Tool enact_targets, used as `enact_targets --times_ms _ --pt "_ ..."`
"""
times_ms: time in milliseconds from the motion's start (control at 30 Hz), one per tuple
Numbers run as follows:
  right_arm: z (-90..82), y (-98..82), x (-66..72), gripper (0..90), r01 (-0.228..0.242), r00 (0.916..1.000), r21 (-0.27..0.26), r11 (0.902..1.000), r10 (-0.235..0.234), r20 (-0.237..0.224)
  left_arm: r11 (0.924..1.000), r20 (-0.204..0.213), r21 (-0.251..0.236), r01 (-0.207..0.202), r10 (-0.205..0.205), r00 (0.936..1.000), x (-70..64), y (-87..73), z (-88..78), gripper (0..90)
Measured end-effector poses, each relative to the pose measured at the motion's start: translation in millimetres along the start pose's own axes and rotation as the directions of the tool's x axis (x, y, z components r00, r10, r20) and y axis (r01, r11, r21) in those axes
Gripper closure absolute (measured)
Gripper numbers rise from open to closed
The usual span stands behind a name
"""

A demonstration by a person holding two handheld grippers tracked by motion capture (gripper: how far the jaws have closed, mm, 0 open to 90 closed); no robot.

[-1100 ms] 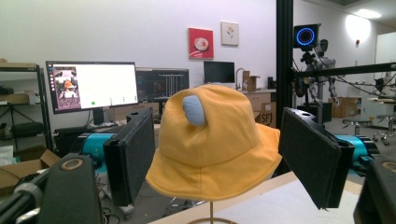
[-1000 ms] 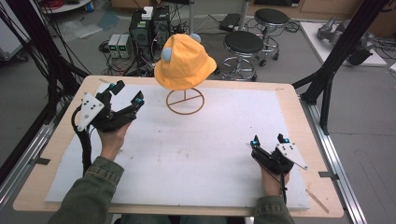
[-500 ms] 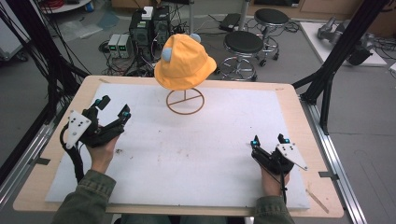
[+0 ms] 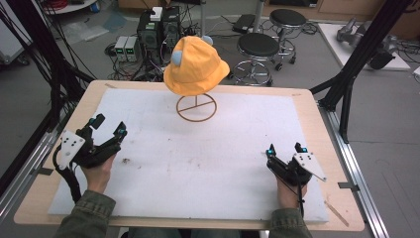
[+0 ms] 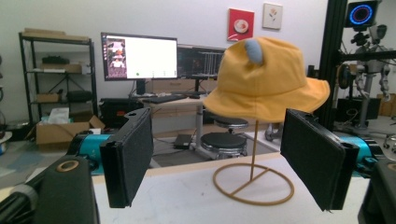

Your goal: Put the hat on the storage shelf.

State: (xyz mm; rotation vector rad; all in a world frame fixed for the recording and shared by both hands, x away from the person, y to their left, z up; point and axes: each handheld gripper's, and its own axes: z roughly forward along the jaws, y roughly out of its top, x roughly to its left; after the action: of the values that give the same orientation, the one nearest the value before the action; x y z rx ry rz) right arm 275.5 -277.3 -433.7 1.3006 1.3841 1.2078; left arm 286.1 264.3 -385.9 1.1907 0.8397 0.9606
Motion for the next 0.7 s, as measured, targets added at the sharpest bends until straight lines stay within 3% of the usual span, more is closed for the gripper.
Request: enact_targets --times_ms 467,700 --pt "-1.9 -0.2 1.9 12.3 -0.006 1.0000 0.006 1.0000 0.006 0.007 0.9989 -0.061 0.042 0.020 -0.017 0.9980 12.4 -19.6 -26.4 26.4" --pt "-4.1 0.2 2.0 12.1 -0.017 0.9998 0.002 0.9999 0.017 0.008 0.9960 -0.079 0.087 -0.022 0.029 0.9964 13.5 -25.9 -34.8 26.3"
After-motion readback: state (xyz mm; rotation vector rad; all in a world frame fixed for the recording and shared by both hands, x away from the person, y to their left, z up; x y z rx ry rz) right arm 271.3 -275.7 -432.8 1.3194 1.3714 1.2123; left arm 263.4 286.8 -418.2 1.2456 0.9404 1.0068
